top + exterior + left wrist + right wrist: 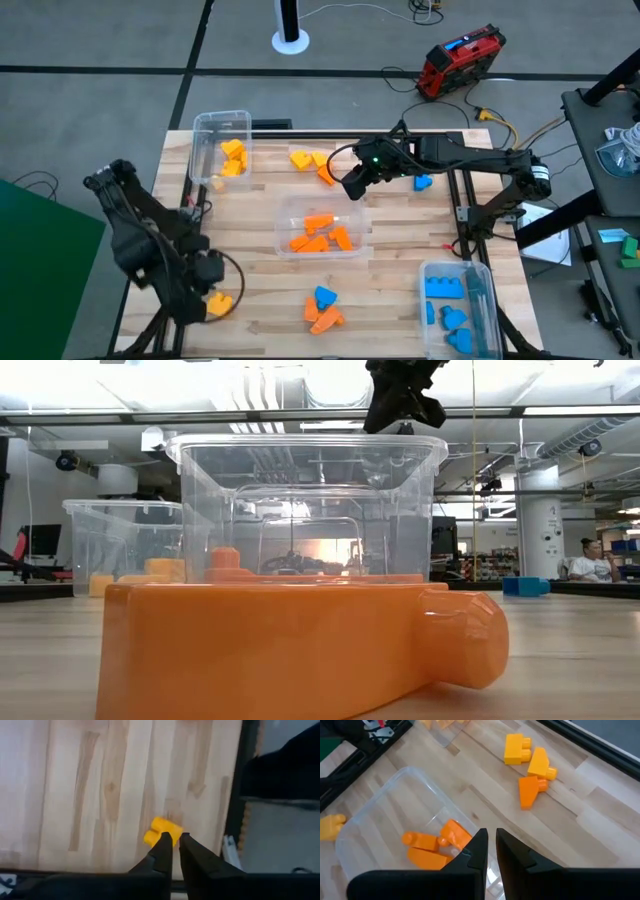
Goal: Sort blocks
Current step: Put the yellow game piece into the top left transparent bin
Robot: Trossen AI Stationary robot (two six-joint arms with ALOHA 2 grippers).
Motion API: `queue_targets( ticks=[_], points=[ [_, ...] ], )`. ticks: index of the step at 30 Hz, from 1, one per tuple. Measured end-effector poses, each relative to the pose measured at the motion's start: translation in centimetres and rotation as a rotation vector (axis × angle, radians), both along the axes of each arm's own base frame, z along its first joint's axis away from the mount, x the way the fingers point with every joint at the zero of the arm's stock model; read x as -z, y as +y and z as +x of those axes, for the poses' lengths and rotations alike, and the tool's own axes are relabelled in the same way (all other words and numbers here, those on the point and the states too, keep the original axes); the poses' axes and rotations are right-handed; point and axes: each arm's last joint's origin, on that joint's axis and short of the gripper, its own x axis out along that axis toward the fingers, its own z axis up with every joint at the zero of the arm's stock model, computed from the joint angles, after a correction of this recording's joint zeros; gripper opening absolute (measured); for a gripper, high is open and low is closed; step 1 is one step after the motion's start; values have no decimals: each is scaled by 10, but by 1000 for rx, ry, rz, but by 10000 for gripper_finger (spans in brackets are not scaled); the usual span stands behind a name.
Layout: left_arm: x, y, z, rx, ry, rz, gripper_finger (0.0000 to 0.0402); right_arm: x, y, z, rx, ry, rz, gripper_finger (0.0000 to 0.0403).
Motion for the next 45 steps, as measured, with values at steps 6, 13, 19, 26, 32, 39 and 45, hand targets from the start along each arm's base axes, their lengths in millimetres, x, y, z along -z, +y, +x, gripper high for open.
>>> queue_targets(
  ticks=[6,13,19,26,32,39,45],
  points=[
    [20,-27,2,59,80,58,63,0,4,1,-25,4,-10,29],
    [29,-38,0,121,132,76,139,1,16,2,-66,5,-7,29],
    [49,-30,-11,193,144,114,190,0,33,4,-80,-5,24,29],
    [92,-17,-20,239,68,39,214,1,41,5,-35,-23,78,29],
    [124,-5,-27,305,71,66,216,1,41,5,26,-39,128,29],
    [154,-10,-26,376,27,-15,216,1,41,5,67,-48,162,29],
    [167,-10,-26,411,42,-12,216,1,43,5,69,-50,169,29]
  ],
)
